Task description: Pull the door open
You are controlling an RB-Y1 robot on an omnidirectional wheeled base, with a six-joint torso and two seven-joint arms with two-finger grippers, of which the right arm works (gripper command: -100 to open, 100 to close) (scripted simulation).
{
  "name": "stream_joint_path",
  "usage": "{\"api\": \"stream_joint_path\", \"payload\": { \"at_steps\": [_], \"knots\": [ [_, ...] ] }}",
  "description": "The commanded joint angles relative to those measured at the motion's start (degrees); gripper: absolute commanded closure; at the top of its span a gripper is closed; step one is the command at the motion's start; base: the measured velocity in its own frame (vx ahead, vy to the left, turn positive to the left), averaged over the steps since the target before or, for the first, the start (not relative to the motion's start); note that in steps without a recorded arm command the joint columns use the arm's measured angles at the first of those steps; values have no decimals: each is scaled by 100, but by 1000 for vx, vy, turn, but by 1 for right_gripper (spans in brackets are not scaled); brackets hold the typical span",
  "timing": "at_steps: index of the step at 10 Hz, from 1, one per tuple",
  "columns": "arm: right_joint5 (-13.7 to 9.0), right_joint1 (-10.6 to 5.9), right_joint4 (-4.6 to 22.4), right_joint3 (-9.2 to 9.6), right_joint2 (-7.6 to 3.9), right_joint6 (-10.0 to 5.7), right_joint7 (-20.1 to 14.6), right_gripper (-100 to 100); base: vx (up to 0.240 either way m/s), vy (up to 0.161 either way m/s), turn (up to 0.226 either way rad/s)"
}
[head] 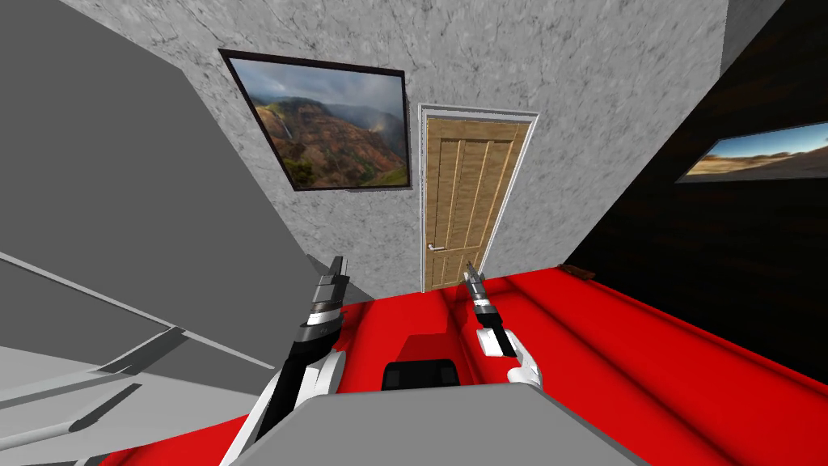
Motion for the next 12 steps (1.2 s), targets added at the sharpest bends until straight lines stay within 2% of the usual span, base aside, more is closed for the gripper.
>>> {"api": "stream_joint_path", "payload": {
  "at_steps": [1, 8, 9, 12],
  "knots": [
    [-9, -118, 286, -29, -23, -45, -29, -100, 55, -2, 49],
    [-44, -660, 1694, -153, -104, -257, -178, -100, 98, -15, 92],
    [-44, -660, 1694, -153, -104, -257, -178, -100, 74, -9, 27],
    [-58, -879, 2224, -203, -134, -342, -238, -100, 66, -10, 78]
  ]
}}
